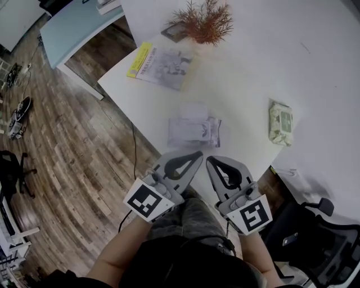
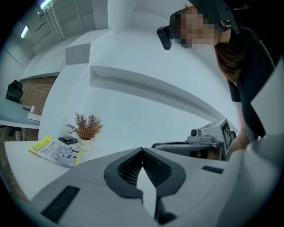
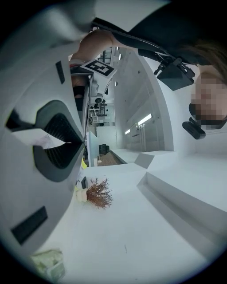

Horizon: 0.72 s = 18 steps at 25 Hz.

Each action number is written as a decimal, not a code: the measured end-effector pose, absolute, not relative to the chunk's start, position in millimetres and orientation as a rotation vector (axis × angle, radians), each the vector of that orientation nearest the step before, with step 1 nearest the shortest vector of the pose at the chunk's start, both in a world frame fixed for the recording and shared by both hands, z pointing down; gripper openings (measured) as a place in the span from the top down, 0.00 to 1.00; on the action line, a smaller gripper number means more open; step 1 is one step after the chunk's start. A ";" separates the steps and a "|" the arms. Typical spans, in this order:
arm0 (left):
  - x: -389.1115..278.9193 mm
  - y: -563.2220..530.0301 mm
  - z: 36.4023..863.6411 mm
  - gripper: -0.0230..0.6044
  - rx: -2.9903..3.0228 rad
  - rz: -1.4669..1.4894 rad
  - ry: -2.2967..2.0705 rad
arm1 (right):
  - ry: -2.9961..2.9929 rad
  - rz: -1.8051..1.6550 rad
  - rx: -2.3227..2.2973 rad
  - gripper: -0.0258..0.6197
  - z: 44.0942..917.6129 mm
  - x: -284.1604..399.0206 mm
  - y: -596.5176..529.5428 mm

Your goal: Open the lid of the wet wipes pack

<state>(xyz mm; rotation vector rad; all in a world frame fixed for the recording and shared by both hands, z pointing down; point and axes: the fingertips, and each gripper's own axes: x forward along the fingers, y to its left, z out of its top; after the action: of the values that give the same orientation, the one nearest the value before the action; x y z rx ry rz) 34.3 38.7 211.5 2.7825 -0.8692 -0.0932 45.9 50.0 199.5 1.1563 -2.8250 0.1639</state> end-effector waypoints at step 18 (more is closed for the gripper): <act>27.5 78.9 193.6 0.94 2.777 -0.128 -0.954 | -2.849 0.111 1.119 0.93 185.6 39.7 92.9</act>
<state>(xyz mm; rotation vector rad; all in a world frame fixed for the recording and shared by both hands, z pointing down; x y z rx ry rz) 27.5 78.9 193.6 2.7773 -0.9536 -0.1277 39.7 92.9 185.6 1.1185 -2.8494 0.1108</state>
